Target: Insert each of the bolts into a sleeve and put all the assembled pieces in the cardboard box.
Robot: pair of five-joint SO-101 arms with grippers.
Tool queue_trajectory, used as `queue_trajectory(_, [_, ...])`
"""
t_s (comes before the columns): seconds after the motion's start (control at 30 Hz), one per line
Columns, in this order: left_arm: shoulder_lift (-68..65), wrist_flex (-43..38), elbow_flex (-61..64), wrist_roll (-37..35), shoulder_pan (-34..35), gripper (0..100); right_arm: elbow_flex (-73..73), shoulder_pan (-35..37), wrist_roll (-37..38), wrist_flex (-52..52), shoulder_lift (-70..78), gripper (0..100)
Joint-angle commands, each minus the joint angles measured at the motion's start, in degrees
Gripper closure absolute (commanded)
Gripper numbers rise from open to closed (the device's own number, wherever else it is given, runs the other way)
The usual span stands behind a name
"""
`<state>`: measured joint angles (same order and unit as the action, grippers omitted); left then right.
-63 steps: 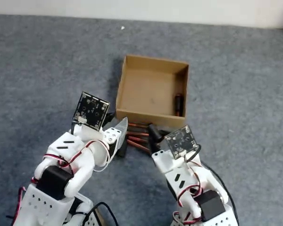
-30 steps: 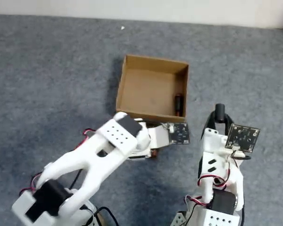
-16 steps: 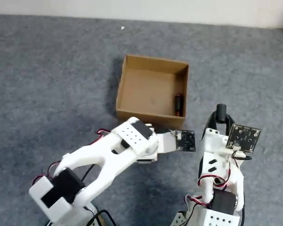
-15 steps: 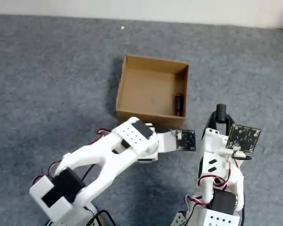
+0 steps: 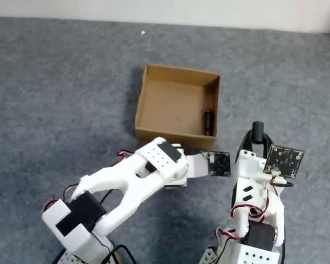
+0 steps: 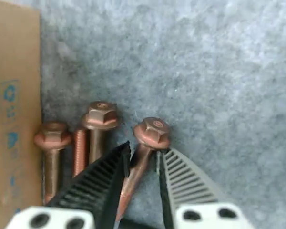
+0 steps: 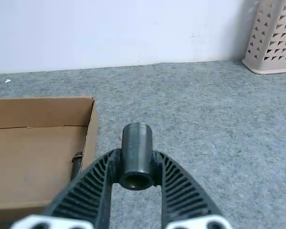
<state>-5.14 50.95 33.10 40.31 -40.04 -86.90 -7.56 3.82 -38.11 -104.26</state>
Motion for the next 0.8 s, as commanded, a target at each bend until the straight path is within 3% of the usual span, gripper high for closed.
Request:
queue_trajectory(0.0, [0.22, 1.05, -0.75, 0.44, -2.42, 100, 0.57, -0.66, -0.62, 1.98, -0.66, 99.2])
queue_trajectory(0.17, [3.65, 6.33, -0.84, 0.18, -1.89, 99, 0.57, -0.66, -0.62, 1.98, -0.75, 99.2])
queue_trajectory(0.37, [17.71, 6.86, 2.77, -7.47, -0.13, 99, 0.57, -0.66, -0.62, 2.15, -0.75, 99.2])
queue_trajectory(0.6, [33.01, 6.68, 2.07, -23.65, 9.89, 99, 0.57, 0.31, -0.62, 2.24, -0.84, 99.2])
queue_trajectory(0.77, [39.96, 6.68, 1.89, -31.56, 12.53, 99, 0.31, 8.31, -0.62, 2.24, -0.84, 99.2])
